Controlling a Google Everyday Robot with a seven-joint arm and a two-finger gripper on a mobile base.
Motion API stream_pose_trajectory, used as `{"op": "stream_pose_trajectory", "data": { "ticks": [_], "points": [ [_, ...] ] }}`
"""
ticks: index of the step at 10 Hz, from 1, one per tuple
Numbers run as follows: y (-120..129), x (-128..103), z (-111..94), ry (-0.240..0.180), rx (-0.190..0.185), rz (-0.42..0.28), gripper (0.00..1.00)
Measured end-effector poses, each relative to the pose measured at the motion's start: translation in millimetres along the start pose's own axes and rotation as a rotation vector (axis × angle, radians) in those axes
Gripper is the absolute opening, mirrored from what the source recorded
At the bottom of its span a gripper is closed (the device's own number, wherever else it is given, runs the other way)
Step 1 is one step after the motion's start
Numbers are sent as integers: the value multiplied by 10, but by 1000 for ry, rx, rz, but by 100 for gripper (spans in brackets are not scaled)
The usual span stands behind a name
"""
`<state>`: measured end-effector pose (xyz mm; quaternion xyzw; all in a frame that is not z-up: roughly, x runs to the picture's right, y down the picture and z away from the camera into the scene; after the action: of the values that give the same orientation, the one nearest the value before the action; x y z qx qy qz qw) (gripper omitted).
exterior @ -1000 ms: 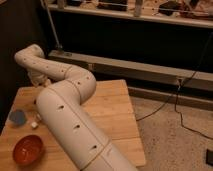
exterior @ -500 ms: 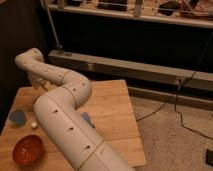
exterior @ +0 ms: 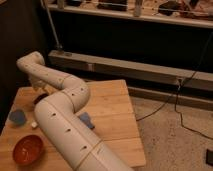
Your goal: Place the pepper in the ceramic bowl
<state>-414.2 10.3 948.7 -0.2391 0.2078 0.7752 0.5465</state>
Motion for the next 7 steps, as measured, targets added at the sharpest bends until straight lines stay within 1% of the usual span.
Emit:
{"op": "stream_pose_trajectory", "data": {
  "ticks": [5, 6, 7],
  "points": [
    [-5, 35, 133, 9, 14, -4, 65],
    [-4, 41, 151, 10, 18, -8, 63],
    [-6, 50, 174, 10, 23, -15, 53]
  ]
}}
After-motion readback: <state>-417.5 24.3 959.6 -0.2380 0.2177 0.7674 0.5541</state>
